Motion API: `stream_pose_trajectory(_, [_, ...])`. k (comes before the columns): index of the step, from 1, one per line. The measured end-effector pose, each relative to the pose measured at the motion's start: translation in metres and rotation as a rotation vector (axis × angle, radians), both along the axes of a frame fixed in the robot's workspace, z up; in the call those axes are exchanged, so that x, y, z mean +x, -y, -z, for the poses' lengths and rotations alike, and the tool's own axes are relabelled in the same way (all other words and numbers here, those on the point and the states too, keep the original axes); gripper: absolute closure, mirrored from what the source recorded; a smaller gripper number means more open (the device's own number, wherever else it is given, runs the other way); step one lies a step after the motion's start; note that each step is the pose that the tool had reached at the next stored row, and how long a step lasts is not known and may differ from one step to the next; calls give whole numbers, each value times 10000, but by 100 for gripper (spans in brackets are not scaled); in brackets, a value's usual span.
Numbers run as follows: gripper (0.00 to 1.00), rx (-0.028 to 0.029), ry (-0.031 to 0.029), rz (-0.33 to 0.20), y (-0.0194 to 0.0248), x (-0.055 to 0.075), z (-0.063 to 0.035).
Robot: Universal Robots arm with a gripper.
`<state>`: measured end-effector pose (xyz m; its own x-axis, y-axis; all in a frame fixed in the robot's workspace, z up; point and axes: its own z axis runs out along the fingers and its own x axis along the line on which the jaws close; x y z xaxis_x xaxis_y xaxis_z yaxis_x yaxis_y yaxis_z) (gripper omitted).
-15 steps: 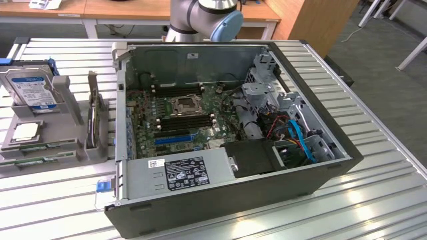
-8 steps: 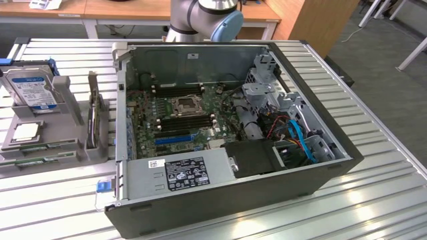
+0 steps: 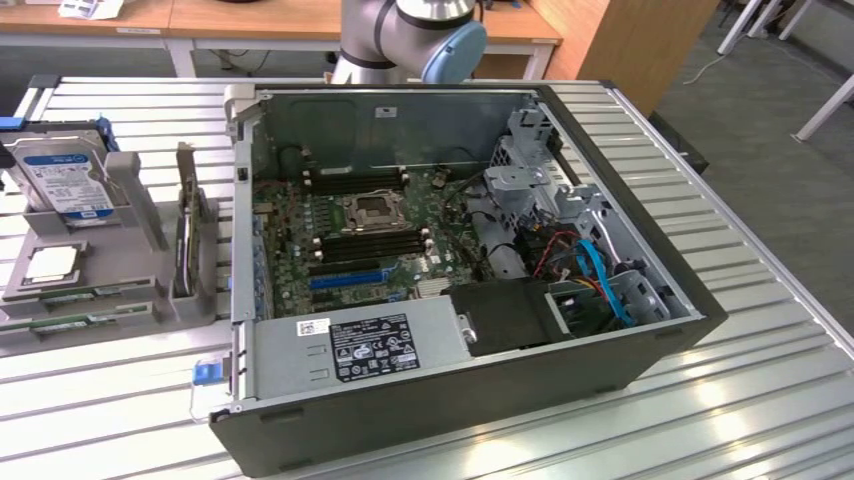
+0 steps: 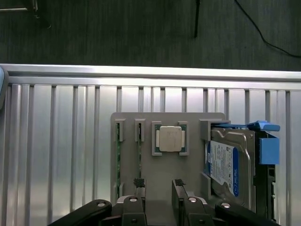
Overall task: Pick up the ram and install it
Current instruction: 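Pick up the ram and move it above insertion slot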
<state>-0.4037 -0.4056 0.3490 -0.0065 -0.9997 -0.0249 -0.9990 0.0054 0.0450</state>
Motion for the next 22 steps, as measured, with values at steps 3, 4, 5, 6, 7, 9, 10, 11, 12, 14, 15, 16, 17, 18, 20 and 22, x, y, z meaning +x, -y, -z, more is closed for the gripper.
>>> stream_pose_trajectory(3, [65, 0, 0, 0, 4, 0, 54])
stream_pose_trajectory(4, [65, 0, 0, 0, 5, 0, 72])
stream_pose_trajectory(5, [65, 0, 0, 0, 6, 0, 90])
stream_pose_trajectory(6, [65, 0, -1, 0, 7, 0, 108])
stream_pose_trajectory(7, [65, -1, -1, 0, 9, 0, 127])
stream_pose_trajectory(9, [65, -1, -1, -1, 11, 0, 163])
stream_pose_trajectory(10, [65, -1, -1, 0, 11, 0, 181])
stream_pose_trajectory(11, [65, 0, 0, 0, 12, 0, 199])
stream_pose_trajectory(12, [65, 0, 0, 0, 13, 0, 218])
stream_pose_trajectory(14, [65, 0, 0, 0, 15, 0, 254])
stream_pose_trajectory(15, [65, 0, 0, 0, 15, 0, 272])
stream_pose_trajectory(16, [65, 0, 0, 0, 16, 0, 290])
stream_pose_trajectory(17, [65, 0, 0, 0, 17, 0, 308])
stream_pose_trajectory(18, [65, 0, 0, 0, 18, 0, 326])
stream_pose_trajectory(20, [65, 0, -1, 0, 20, 0, 364])
stream_pose_trajectory(22, [65, 0, 0, 0, 21, 0, 400])
